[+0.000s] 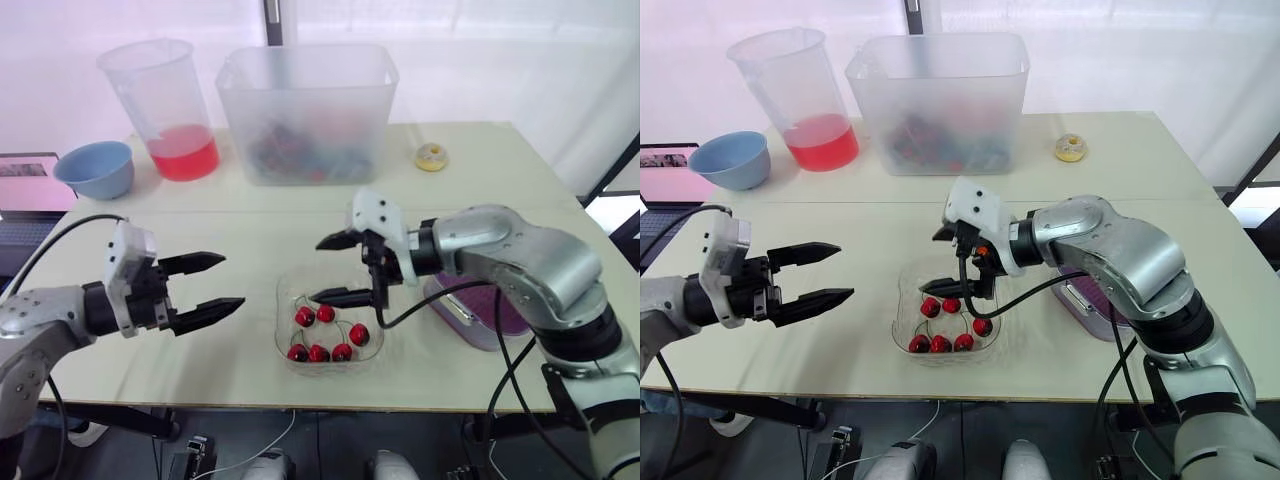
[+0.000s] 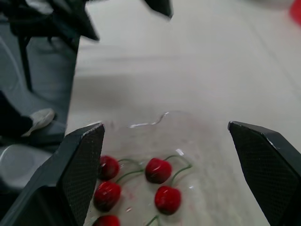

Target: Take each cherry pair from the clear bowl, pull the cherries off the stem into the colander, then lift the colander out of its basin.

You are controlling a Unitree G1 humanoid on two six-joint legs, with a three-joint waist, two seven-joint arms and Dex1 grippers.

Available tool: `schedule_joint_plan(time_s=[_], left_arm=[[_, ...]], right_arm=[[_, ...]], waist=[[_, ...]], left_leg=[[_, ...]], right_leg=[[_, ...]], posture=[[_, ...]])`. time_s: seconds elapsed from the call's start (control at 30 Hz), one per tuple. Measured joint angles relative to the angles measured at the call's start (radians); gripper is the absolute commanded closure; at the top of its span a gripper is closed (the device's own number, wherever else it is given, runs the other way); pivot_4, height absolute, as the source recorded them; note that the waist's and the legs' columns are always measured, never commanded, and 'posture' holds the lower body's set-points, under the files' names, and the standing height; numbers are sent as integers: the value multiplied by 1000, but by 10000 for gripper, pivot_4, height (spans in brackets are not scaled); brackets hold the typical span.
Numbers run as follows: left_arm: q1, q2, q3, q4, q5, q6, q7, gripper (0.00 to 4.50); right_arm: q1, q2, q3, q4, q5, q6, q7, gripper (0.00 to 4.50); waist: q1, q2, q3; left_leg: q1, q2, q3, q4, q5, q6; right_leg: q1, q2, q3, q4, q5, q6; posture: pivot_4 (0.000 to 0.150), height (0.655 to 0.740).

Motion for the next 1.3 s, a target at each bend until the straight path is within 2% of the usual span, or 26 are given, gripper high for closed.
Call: schedule_joint_plan(time_s=[0.17,0.23,0.3,0.63,1.3], left_arm=[[-34,48,-31,48,43,-39,-59,0],[-34,51,-45,59,55,-49,-75,0],[-36,54,-50,63,57,-50,-88,0],[-67,81,-75,62,45,-45,-146,0],[-8,116,-50,5,-36,39,-161,0]], right_arm=[[-45,-12,147,38,-74,60,4,271],[-52,-6,172,45,-90,74,2,5972],[-54,18,178,46,-100,94,-10,13783],[-72,158,256,149,-185,129,-87,13783],[-48,214,365,222,-311,73,-104,13783]], waist=[[-12,0,0],[-22,0,0],[-28,0,0],[-29,0,0],[-44,0,0]], left_leg=[[-1,0,0,0,0,0],[-2,0,0,-1,0,0],[-2,0,0,-1,0,0],[-3,1,-1,0,1,-1],[-3,1,-1,0,1,-1]], right_leg=[[-3,2,0,1,0,-1],[-4,2,0,1,0,-1],[-4,2,0,2,0,-1],[-5,2,0,3,0,-1],[-5,2,0,4,0,-1]], posture=[[1500,7400],[1500,7400],[1500,7400],[1500,7400],[1500,7400]])
